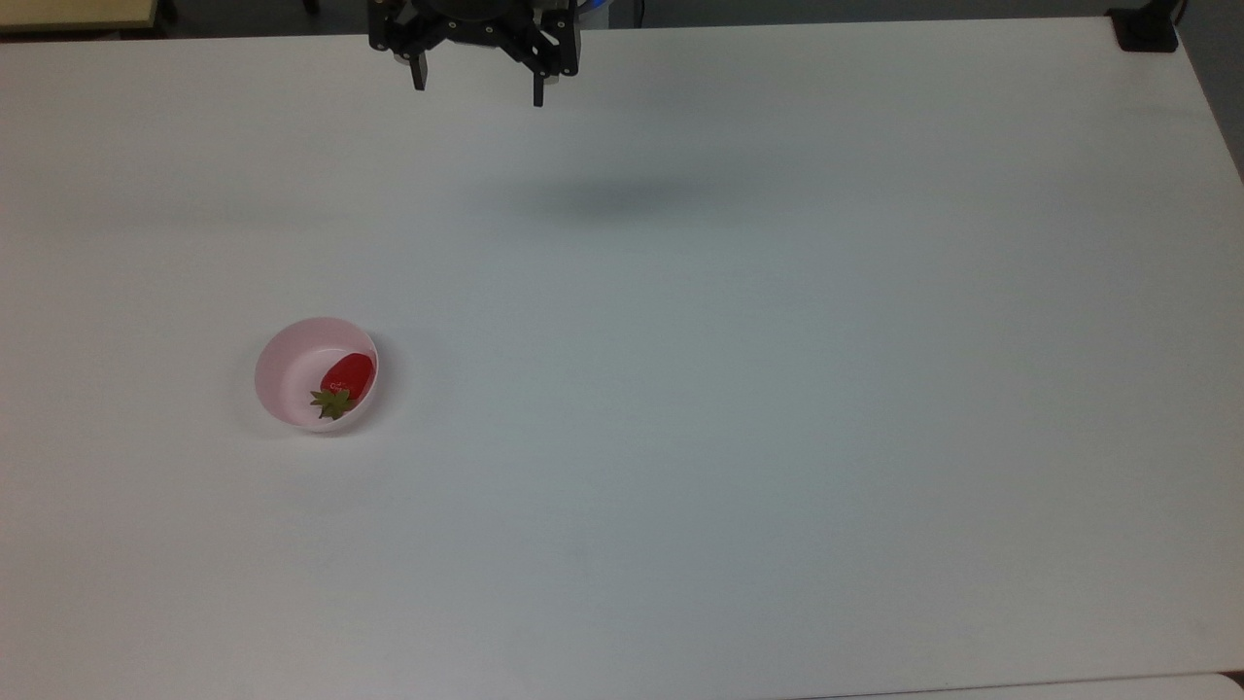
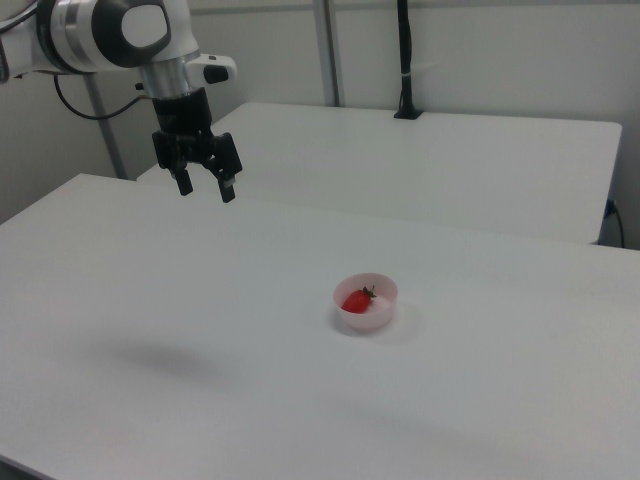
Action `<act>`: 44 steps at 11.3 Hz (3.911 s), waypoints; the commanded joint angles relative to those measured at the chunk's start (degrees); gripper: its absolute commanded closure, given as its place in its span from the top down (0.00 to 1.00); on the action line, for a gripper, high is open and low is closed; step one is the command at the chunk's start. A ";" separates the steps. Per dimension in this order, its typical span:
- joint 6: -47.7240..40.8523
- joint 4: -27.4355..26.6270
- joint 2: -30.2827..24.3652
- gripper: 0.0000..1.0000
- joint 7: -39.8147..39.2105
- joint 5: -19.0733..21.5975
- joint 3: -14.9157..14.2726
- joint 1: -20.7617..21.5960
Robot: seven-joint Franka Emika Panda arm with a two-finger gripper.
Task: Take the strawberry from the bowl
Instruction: 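Move the open gripper over the pink bowl and lower toward the strawberry, then lower the gripper into the bowl and close it on the red strawberry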
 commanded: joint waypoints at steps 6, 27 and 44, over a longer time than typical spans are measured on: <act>-0.26 -1.88 -1.72 1.00 -1.36 0.34 -0.61 -0.65; 31.56 5.24 25.26 0.75 -2.06 2.01 -0.69 -13.65; 36.13 3.48 29.66 0.81 0.21 2.63 -0.78 -15.33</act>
